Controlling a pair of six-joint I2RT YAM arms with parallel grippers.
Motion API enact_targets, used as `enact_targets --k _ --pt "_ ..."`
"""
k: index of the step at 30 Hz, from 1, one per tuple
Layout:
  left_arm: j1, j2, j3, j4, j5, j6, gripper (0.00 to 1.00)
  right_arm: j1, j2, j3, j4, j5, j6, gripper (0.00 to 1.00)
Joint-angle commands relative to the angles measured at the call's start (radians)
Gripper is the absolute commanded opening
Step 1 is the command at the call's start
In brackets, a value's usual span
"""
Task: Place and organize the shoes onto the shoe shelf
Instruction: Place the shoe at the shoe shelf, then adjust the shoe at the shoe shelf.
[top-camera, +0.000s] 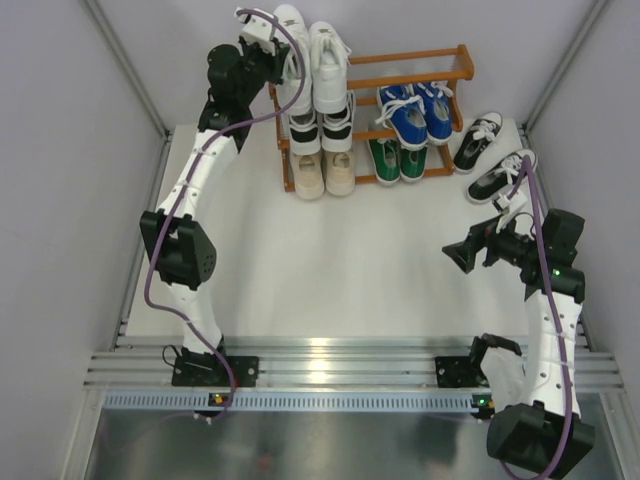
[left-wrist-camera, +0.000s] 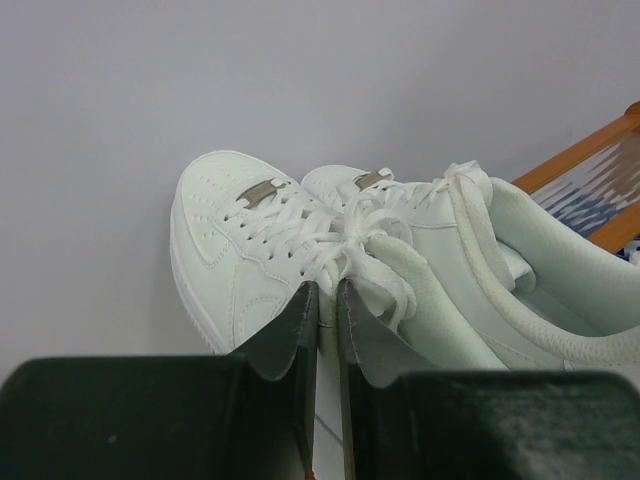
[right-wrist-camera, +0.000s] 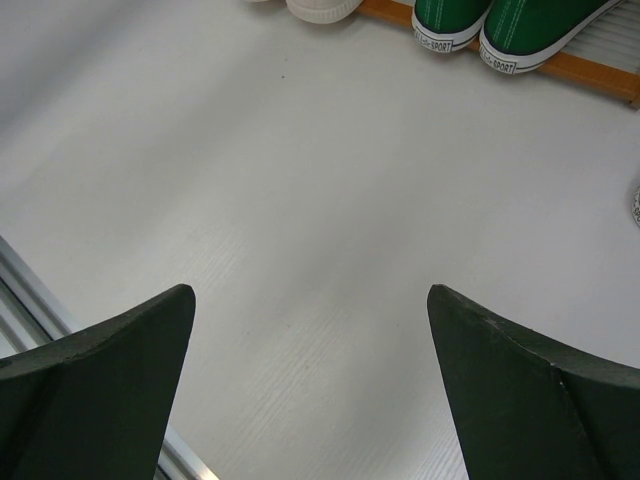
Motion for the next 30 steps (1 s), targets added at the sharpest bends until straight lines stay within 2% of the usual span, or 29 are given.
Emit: enact_targets --k 1,10,18,25,30 --pt "-0.014 0.030 0.057 0.055 0.111 -0.019 0.00 -0.013 -0.009 0.004 0.034 -0.031 -0.014 0.99" --pt "-0.010 0.045 0.069 0.073 0.174 -0.044 0.00 -0.015 -0.009 0.003 0.032 -0.031 -0.014 0.99" --pt "0.021 0.065 0.066 0.088 0.171 -0.096 0.00 -0.016 -0.007 0.003 0.031 -0.033 -0.017 0.99" --pt "0.030 0.075 0.052 0.094 0.131 -0.162 0.00 -0.016 -0.007 0.003 0.029 -0.033 -0.017 0.99" --pt "0.038 0.046 0.000 0.107 0.039 -0.185 0.00 -0.018 -0.010 0.004 0.029 -0.033 -0.018 0.99"
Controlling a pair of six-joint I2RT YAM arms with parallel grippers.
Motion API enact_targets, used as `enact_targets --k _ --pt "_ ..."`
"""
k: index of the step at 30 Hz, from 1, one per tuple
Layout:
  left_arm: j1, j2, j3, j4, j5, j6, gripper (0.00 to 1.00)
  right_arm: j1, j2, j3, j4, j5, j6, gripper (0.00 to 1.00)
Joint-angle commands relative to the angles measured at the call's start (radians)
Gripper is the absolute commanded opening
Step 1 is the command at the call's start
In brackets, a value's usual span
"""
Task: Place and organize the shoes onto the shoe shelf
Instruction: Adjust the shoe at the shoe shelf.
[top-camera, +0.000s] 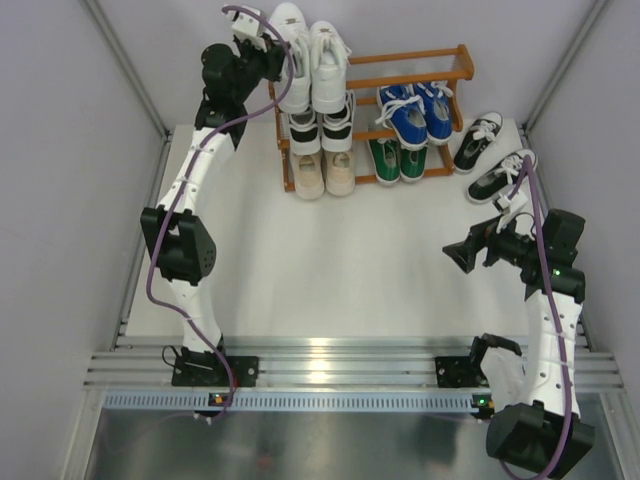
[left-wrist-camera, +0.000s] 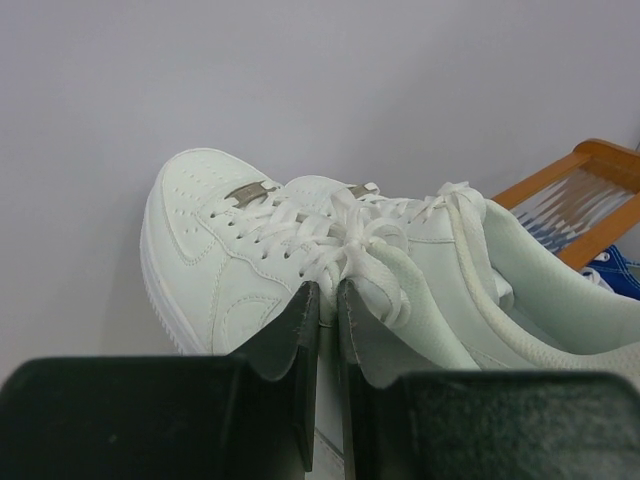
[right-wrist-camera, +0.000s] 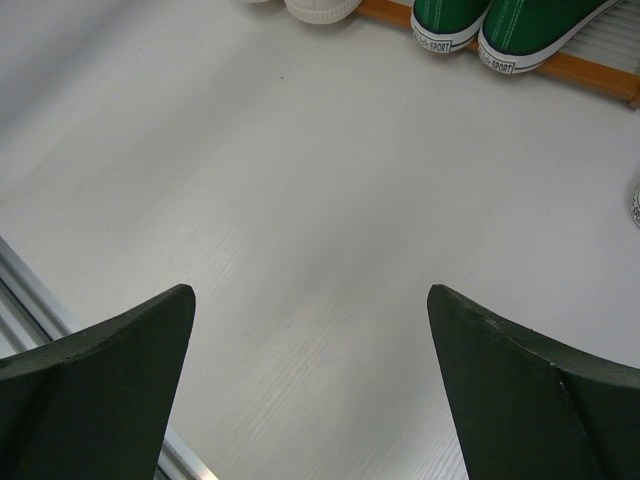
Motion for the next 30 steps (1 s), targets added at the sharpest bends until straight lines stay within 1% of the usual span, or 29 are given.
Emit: enact_targets --k 1,5,8,11,13,15,16,18,20,23,30 --pt "-0.001 -0.004 -0.045 0.062 -0.064 -0.041 0.01 -0.013 -0.009 0.003 0.029 -0.029 -0.018 0.99" --pt "0.004 -0.037 -0.126 0.088 -0.083 -0.055 0.03 -0.013 -0.010 0.003 0.029 -0.031 -0.018 0.99" --pt "0.004 -0.041 -0.140 0.090 -0.075 -0.063 0.04 -0.013 -0.012 0.003 0.029 -0.031 -0.018 1.00" --pt "0.004 -0.047 -0.150 0.093 -0.069 -0.084 0.09 -0.015 -0.012 0.003 0.029 -0.029 -0.018 0.99" --pt "0.004 -0.054 -0.156 0.099 -0.067 -0.089 0.18 -0.015 -0.013 0.003 0.029 -0.029 -0.017 0.99" --pt "0.004 -0.067 -0.162 0.101 -0.066 -0.100 0.23 -0.016 -0.012 0.001 0.031 -0.031 -0.017 0.99" --pt "0.004 -0.076 -0.165 0.101 -0.070 -0.104 0.29 -0.016 -0.012 0.001 0.031 -0.031 -0.017 0.99" --pt "0.004 -0.084 -0.171 0.102 -0.081 -0.106 0.33 -0.016 -0.012 0.001 0.031 -0.031 -0.017 0.99" --pt "0.006 -0.093 -0.171 0.105 -0.092 -0.113 0.41 -0.018 -0.013 0.001 0.031 -0.031 -0.017 0.99" --pt "0.006 -0.105 -0.168 0.111 -0.103 -0.127 0.46 -0.018 -0.012 0.003 0.031 -0.031 -0.017 0.99" --pt "0.007 -0.131 -0.160 0.131 -0.107 -0.155 0.54 -0.021 -0.013 0.001 0.031 -0.032 -0.017 0.99"
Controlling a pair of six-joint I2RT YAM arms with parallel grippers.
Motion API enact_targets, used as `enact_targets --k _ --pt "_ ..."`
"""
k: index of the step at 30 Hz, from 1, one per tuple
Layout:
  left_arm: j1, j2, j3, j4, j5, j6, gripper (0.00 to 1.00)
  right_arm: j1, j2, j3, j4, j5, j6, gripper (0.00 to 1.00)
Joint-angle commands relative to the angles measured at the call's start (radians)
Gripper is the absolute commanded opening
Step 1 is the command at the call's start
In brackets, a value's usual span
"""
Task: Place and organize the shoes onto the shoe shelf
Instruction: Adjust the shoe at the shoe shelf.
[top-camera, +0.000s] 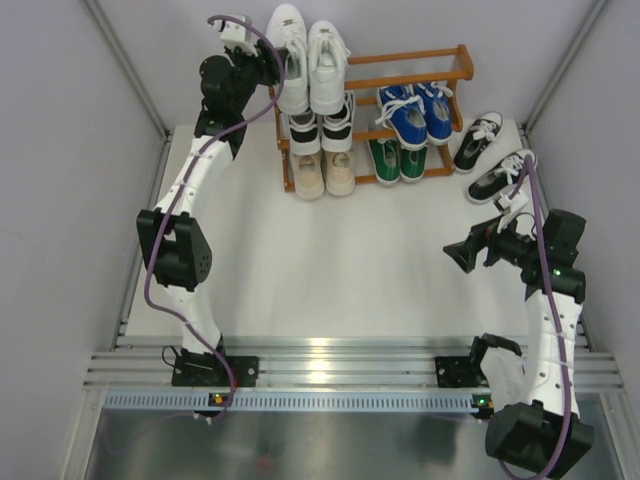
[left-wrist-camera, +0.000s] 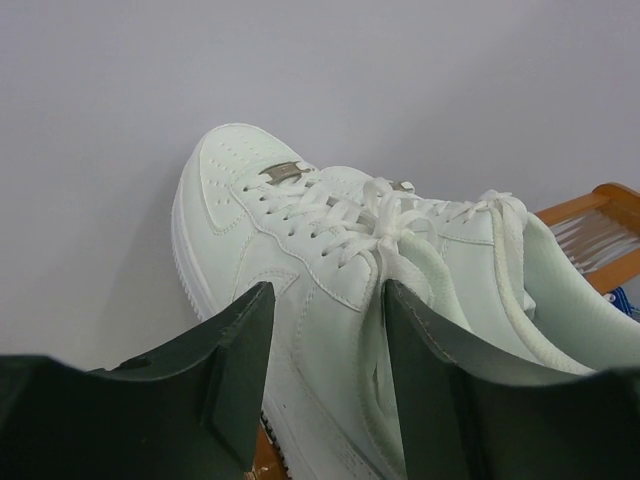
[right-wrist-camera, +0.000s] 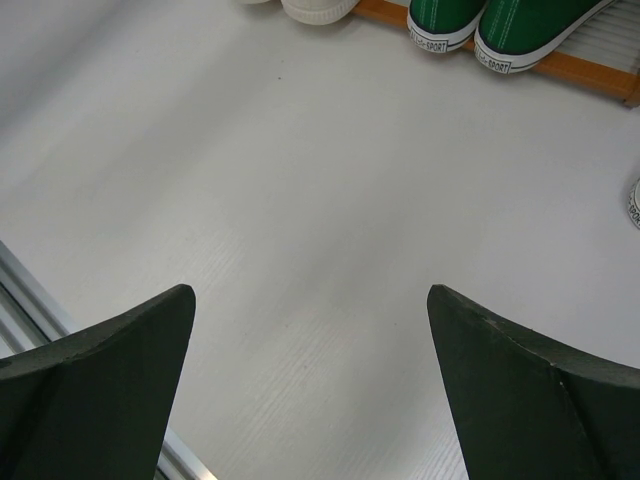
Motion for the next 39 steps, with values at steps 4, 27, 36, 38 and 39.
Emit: enact_targets --k 4,27,36,38,39 --pt "0.001 -0.082 0.006 0.003 0.019 -0.039 0.62 -0.014 -0.013 0.001 0.031 -0.033 -0.018 0.99" --pt "0.070 -0.168 -0.018 0.000 -0.060 -0.201 0.73 -0.016 -0.013 0.000 0.031 -0.034 -0.021 0.99" --pt "0.147 -0.073 0.071 -0.123 -0.141 -0.285 0.21 -0.019 -0.004 -0.002 0.032 -0.031 -0.024 0.99" --pt "0.147 -0.041 0.118 -0.161 -0.147 -0.278 0.10 -0.020 -0.003 -0.002 0.032 -0.031 -0.025 0.99" --pt "0.147 -0.015 0.126 -0.164 -0.149 -0.280 0.09 -0.022 -0.003 -0.002 0.032 -0.031 -0.023 1.00"
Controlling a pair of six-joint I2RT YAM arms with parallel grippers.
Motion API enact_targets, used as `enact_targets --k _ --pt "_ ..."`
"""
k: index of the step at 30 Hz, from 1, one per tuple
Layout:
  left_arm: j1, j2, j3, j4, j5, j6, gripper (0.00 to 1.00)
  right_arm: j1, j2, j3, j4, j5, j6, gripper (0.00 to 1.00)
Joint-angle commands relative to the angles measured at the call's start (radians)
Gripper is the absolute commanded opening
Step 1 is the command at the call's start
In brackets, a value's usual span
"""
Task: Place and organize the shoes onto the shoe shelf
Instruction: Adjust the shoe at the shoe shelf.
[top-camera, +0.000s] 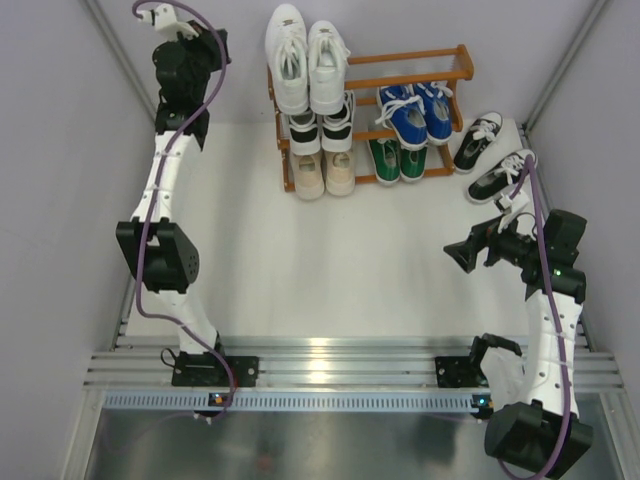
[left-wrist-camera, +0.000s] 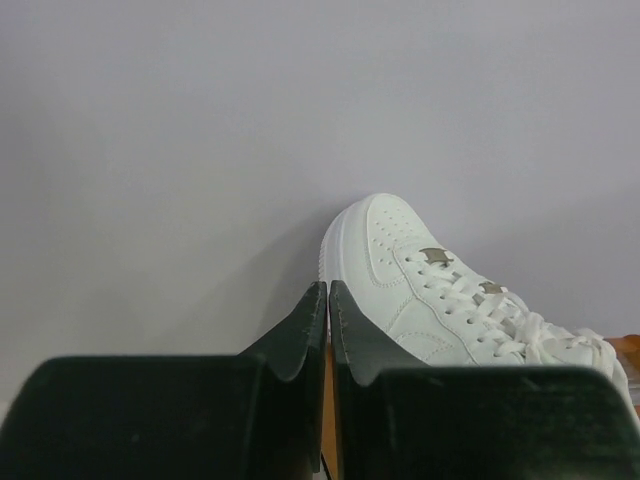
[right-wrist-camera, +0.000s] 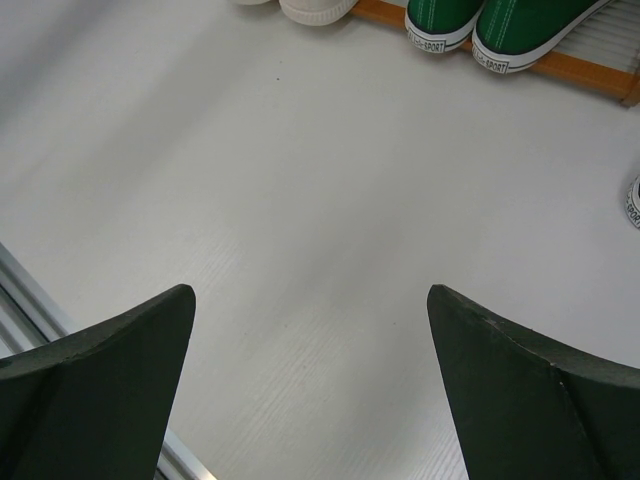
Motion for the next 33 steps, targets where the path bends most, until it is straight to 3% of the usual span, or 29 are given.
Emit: enact_targets --k 1,11,33 --pt "-0.012 0.059 0.070 -0.047 -0.012 -0.006 0.08 -0.015 -0.001 -0.004 0.032 -0.028 -0.024 0.99" --pt "-0.033 0.189 0.119 -0.027 0.060 -0.024 0.09 -0.030 0.007 -0.005 0.031 -0.028 -0.027 0.99" --pt "-0.099 0.258 0.165 -0.036 0.057 -0.038 0.17 -0.056 0.000 -0.002 0.020 -0.043 -0.036 0.99"
